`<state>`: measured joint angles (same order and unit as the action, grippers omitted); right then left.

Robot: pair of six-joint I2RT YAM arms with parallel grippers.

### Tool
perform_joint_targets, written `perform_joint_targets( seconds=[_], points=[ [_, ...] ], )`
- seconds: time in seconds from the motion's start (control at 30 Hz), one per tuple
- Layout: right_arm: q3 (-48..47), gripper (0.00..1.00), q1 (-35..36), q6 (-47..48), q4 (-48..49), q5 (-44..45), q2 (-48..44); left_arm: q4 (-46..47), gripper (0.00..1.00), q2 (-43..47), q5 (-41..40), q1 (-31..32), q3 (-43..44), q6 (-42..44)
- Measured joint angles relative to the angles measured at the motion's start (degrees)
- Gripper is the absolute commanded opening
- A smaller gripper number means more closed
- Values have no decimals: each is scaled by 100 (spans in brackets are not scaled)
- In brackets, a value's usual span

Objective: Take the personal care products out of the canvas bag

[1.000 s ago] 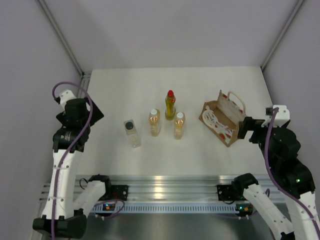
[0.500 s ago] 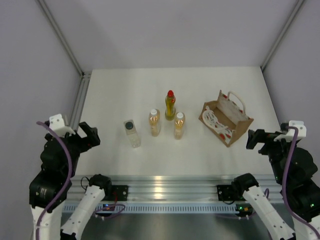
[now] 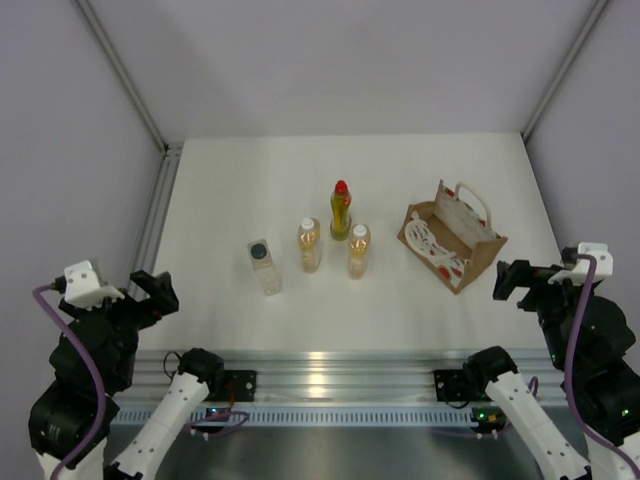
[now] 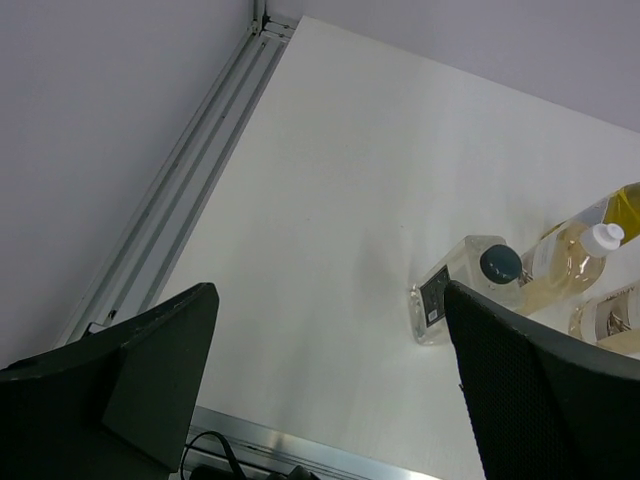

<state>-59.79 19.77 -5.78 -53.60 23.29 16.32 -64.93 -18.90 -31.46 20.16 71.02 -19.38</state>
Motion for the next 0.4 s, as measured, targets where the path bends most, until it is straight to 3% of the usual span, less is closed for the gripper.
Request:
perform_joint_targets(
  seconds=[0.4],
  points=[
    [0, 100, 0, -33, -4, 50, 74, 31, 99, 2, -101, 15, -334, -42]
  ],
)
